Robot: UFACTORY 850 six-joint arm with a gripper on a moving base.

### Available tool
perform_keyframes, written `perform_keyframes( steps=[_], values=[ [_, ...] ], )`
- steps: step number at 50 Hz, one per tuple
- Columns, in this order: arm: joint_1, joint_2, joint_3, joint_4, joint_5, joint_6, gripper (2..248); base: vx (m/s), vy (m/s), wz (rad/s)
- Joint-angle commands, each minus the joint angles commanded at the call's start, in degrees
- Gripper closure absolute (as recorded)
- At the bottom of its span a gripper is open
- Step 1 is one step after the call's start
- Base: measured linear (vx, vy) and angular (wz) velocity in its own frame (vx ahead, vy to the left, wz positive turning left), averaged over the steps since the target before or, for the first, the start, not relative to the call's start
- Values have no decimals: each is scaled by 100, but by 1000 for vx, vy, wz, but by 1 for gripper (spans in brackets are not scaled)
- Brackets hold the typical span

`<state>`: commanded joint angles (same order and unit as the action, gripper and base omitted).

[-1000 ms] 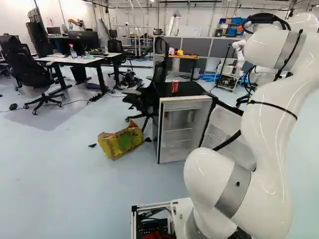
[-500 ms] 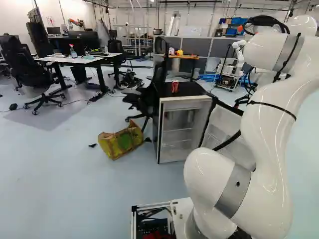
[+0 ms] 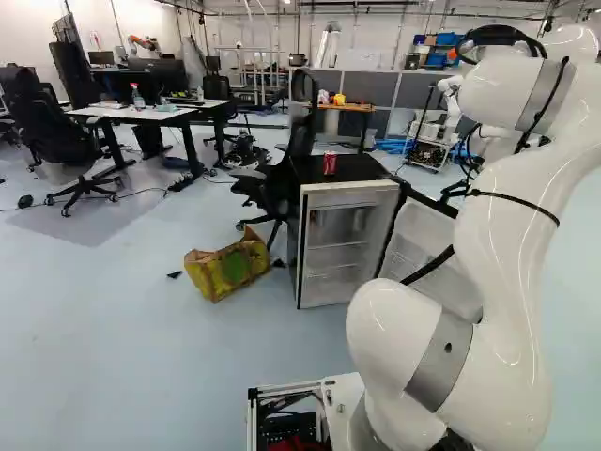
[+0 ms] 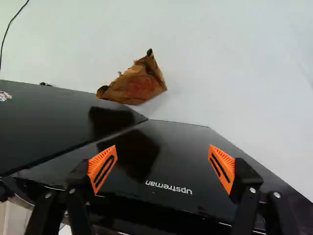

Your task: Grab a drink from the fridge

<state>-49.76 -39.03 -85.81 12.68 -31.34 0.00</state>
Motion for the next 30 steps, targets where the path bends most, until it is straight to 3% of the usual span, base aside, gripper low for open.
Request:
perform_keyframes(
  steps=[30],
  values=[
    [35, 318, 478, 0, 0, 0, 3, 0, 0, 0]
  ],
)
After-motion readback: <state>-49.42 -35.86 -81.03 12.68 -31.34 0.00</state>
